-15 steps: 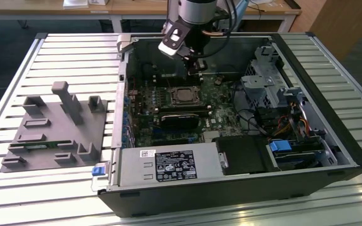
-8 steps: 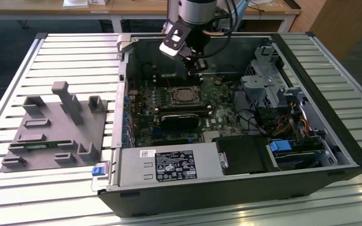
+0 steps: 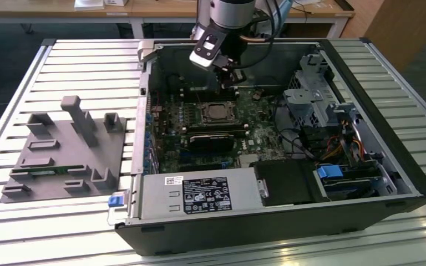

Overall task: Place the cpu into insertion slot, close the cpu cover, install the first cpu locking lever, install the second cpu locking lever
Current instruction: 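Install the first cpu locking lever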

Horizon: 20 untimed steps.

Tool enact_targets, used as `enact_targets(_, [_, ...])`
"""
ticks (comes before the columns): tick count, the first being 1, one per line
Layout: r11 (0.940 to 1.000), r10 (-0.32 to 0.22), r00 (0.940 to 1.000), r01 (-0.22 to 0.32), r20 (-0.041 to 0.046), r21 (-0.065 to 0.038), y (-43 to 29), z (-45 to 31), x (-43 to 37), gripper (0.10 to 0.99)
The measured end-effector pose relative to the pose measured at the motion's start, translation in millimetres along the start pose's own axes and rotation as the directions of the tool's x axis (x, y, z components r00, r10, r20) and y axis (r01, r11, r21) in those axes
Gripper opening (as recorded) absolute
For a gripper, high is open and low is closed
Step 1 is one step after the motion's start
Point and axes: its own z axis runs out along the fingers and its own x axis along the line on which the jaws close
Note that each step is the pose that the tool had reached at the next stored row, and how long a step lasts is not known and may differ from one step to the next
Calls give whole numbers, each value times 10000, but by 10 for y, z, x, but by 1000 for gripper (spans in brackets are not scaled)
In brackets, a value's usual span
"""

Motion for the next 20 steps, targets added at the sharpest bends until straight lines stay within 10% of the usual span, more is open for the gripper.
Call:
enact_targets(9, [9941,-1082,9941,1082,-17,26,0,0,0,106])
enact_targets(20, [9668,-2554,9668,2554,-45,58,0,1,0,106])
